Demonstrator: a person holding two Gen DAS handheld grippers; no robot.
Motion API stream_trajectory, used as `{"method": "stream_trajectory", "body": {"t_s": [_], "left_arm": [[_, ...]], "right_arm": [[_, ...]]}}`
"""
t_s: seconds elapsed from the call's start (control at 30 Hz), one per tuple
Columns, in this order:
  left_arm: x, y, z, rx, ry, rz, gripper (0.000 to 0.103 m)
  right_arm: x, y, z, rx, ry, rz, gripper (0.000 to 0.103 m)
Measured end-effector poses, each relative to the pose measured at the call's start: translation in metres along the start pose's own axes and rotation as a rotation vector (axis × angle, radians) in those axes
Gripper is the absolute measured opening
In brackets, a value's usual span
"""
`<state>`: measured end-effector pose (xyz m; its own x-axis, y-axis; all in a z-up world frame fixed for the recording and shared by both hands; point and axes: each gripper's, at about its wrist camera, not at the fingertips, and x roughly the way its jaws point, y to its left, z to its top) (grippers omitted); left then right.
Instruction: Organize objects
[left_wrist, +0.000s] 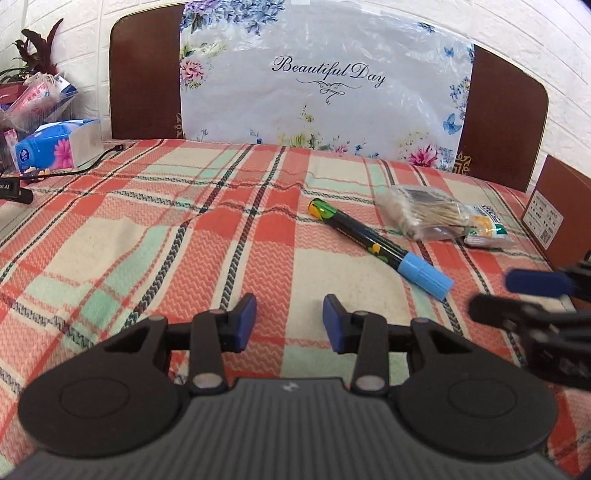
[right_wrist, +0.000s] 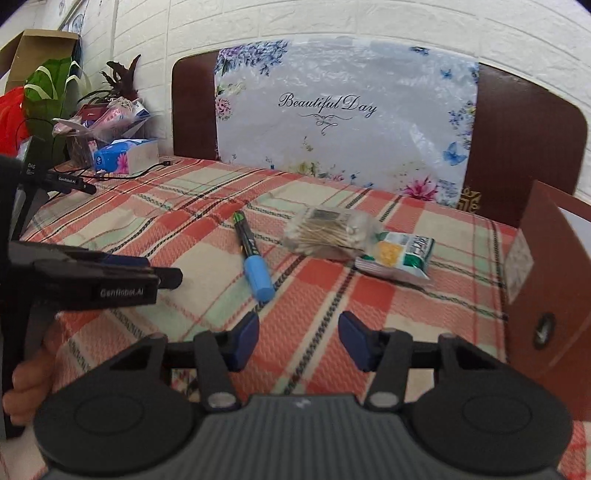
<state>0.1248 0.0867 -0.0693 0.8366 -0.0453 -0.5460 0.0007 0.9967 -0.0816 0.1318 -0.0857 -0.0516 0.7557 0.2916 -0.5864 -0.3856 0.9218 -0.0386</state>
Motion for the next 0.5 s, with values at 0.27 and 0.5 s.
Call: {"method": "stream_trajectory", "body": {"t_s": [0.27,0.5], "left_arm": [[-0.001,-0.001,-0.004,0.007,-0.008,0.012,0.043],[-0.002,-0.004,-0.004,0.024,-0.009,0.027,0.043]], "right_arm": [[0.052,0.016,0.019,-0.003,0.046,0.012,0.03],[0.02,0.013,-0.007,-0.05,0.031,-0.027,0.019]]}}
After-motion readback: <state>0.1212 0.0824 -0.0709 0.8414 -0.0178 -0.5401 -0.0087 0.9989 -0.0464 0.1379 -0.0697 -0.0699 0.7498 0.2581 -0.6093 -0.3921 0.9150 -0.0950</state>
